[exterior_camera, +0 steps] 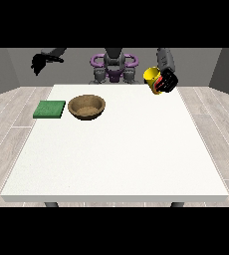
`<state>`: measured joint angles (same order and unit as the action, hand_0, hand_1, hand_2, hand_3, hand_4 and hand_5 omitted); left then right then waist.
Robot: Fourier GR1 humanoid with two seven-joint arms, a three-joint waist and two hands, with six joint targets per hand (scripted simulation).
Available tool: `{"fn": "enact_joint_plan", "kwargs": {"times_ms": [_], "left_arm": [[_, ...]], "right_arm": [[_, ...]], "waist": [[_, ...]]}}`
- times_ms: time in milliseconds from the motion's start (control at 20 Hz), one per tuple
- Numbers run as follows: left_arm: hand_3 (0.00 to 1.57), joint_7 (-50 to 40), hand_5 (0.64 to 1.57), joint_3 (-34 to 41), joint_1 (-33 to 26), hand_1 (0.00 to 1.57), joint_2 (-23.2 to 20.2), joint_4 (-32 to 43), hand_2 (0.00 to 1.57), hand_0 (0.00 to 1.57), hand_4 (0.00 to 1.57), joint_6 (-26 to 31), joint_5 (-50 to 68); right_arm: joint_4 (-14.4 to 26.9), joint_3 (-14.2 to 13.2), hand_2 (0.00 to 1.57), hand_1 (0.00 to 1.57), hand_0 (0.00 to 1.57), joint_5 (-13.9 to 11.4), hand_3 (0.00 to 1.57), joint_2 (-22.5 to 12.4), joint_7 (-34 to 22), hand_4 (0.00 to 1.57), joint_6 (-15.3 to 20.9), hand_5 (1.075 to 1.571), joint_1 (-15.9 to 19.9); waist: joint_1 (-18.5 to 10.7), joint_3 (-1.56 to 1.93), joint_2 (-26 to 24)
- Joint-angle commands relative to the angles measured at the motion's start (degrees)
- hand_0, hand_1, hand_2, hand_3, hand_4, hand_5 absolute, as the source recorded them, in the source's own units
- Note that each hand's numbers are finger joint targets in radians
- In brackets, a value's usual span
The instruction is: Pick the cup and pour the ball into the bowl, then pick the bowl and place it on the pad
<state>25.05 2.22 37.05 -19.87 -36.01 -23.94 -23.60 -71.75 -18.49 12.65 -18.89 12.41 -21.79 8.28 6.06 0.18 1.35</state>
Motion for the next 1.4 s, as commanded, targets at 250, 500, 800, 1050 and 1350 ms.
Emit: {"fn": "enact_joint_plan", "kwargs": {"times_ms": [250,500,800,1050,1350], "left_arm": [[1.57,-19.85,1.267,-8.56,7.82,1.49,2.10,0.62,1.57,1.49,1.51,-6.17,-14.95],[1.57,-26.09,1.245,-12.95,9.94,1.50,4.73,-2.19,1.57,1.50,1.51,-6.04,-22.04],[1.57,-39.22,1.203,-22.69,15.22,1.55,7.77,1.08,1.57,1.55,1.57,-3.19,-36.58],[1.57,-44.07,1.400,-31.65,18.44,1.50,11.80,2.69,1.57,1.50,1.38,-0.89,-48.38],[1.57,-44.58,1.042,-40.87,23.44,1.51,14.42,5.20,1.57,1.51,1.57,9.36,-58.43]], "right_arm": [[4.12,0.14,0.00,0.00,0.00,-0.42,0.00,-0.97,1.77,0.00,-1.95,1.568,1.86],[8.94,-2.45,0.00,0.00,0.00,1.05,0.00,-2.29,3.48,0.00,-2.55,1.569,3.43],[10.64,-0.92,0.00,0.00,0.00,-0.67,0.00,-1.43,3.32,0.00,-2.86,1.570,0.92],[13.00,-2.14,0.00,0.00,0.00,0.39,0.00,-2.95,5.06,0.00,-4.79,1.571,2.94],[14.43,-1.64,0.00,0.00,0.00,-0.75,0.00,-3.34,5.81,0.00,-4.76,1.570,3.69]], "waist": [[1.92,-0.14,-0.82],[-0.98,-0.12,-1.22],[0.62,-0.04,-7.11],[0.91,-0.02,-4.37],[2.10,-0.01,-3.47]]}}
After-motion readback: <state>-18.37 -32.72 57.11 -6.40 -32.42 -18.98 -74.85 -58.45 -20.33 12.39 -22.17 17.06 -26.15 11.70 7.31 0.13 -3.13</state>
